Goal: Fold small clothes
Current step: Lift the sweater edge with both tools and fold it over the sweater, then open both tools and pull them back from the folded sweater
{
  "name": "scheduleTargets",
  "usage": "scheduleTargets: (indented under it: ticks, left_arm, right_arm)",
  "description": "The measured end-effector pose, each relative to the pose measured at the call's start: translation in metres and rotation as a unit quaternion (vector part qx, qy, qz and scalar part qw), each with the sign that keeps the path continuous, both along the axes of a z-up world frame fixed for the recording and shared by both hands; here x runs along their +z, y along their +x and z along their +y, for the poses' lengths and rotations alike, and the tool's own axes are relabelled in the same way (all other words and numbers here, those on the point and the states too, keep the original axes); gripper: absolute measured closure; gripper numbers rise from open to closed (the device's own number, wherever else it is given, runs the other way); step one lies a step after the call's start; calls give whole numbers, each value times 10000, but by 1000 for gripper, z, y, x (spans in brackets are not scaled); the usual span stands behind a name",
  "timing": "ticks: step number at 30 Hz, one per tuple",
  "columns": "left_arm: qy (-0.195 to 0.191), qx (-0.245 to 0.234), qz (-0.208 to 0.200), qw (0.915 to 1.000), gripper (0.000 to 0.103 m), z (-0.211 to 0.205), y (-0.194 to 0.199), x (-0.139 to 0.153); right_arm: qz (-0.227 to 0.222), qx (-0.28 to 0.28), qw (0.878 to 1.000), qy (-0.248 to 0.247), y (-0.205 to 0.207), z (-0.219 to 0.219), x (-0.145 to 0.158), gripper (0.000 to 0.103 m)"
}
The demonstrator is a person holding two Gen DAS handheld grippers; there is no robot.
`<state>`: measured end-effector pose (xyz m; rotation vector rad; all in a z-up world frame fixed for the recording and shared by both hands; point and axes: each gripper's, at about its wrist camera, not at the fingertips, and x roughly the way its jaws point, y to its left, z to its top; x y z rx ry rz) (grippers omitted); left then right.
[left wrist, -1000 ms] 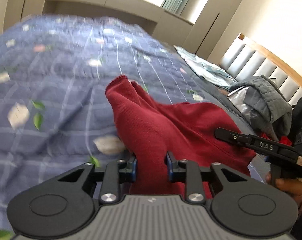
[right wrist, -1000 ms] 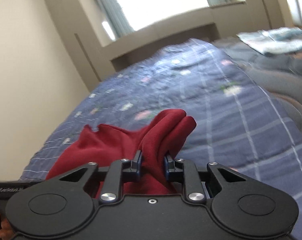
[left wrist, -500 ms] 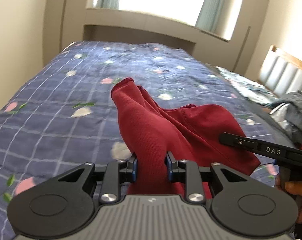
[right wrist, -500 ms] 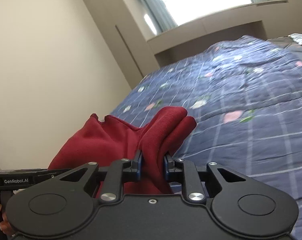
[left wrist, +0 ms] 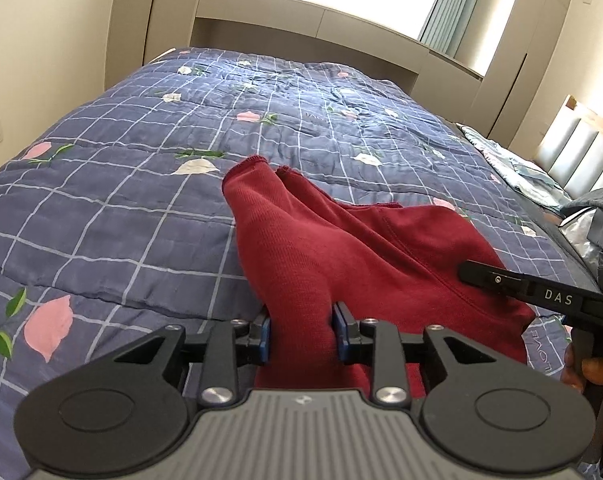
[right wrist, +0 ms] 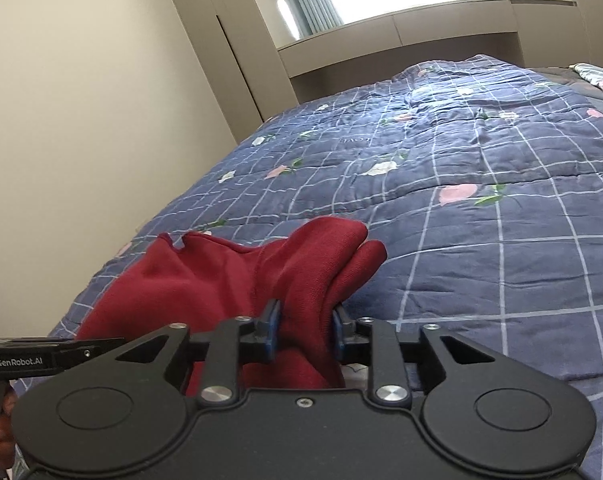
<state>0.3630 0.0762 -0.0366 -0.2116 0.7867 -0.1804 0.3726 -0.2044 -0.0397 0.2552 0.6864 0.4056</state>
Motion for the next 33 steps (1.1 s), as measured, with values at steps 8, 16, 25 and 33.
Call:
scheduleTargets:
  ticks: [8, 16, 25, 33]
  left_arm:
    - [136, 194, -34, 9997, 24, -4, -17, 12]
    - [474, 309, -611, 9965, 1, -17, -71, 53]
    - [632, 458, -994, 9920, 0, -25, -163, 74]
    - [751, 600, -1198, 9881, 0, -26, -240, 66]
  right_arm:
    - [-196, -169, 9997, -12, -27, -10, 15, 20]
    - [-992, -383, 9942, -141, -101, -12, 63, 1]
    - [-1766, -349, 9829, -381, -213, -6, 91, 1]
    - [-1943, -259, 9788, -587, -292, -2, 91, 1]
